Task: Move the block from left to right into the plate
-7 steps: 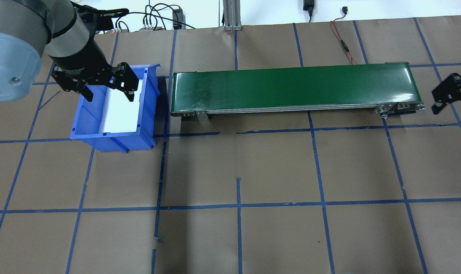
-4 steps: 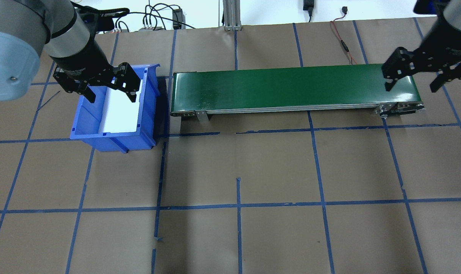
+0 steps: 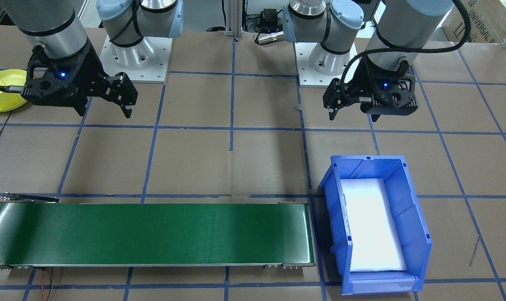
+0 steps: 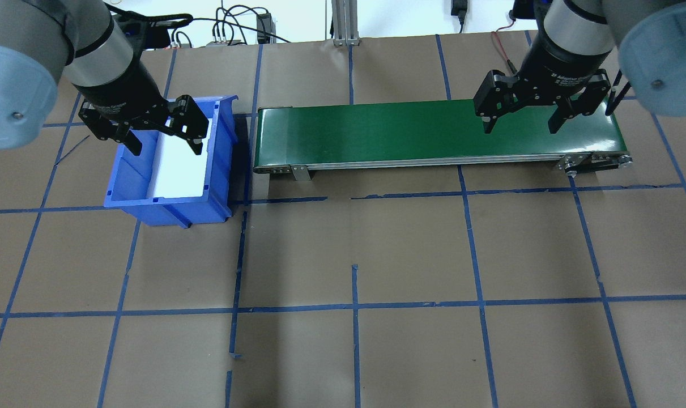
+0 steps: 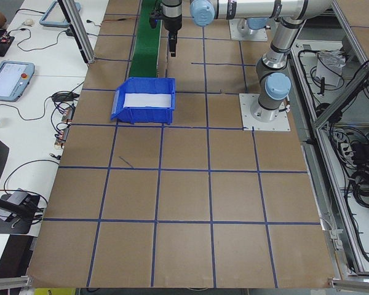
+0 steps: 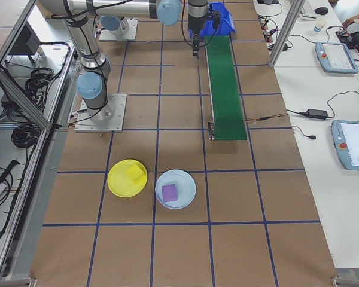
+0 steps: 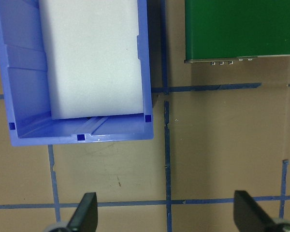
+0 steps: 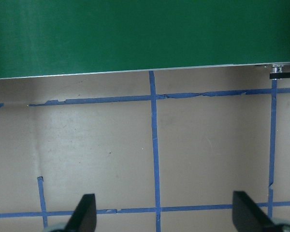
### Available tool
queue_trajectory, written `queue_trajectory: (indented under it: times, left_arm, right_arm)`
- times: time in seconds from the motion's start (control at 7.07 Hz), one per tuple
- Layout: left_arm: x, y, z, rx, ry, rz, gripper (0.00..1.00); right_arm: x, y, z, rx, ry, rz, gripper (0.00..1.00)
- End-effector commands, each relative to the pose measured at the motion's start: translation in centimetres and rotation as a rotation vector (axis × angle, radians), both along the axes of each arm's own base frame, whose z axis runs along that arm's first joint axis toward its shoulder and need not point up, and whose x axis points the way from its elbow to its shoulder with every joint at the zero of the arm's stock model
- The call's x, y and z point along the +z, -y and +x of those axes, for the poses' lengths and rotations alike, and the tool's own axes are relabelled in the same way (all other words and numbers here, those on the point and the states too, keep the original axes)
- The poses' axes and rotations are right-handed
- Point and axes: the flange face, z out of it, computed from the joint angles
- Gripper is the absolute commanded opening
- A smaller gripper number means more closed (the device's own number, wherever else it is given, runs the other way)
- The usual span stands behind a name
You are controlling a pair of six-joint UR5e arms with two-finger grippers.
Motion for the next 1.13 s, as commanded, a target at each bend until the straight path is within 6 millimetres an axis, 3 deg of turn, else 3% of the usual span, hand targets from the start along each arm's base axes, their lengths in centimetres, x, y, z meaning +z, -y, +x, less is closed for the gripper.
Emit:
queue_trajectory:
  times: [0.0,0.99]
  left_arm:
    - [-0.23,0.0,0.12,-0.004,0.01,-0.001,1.0]
    - [-0.54,-0.09,0.12,-0.007,0.01,0.007,1.0]
  right_arm:
    - [-0.08,-0.04,-0.02,0.002,0.001,-0.002,1.0]
    - [-0.01,-0.26,-0.31,-0.003,-0.014,-0.01,1.0]
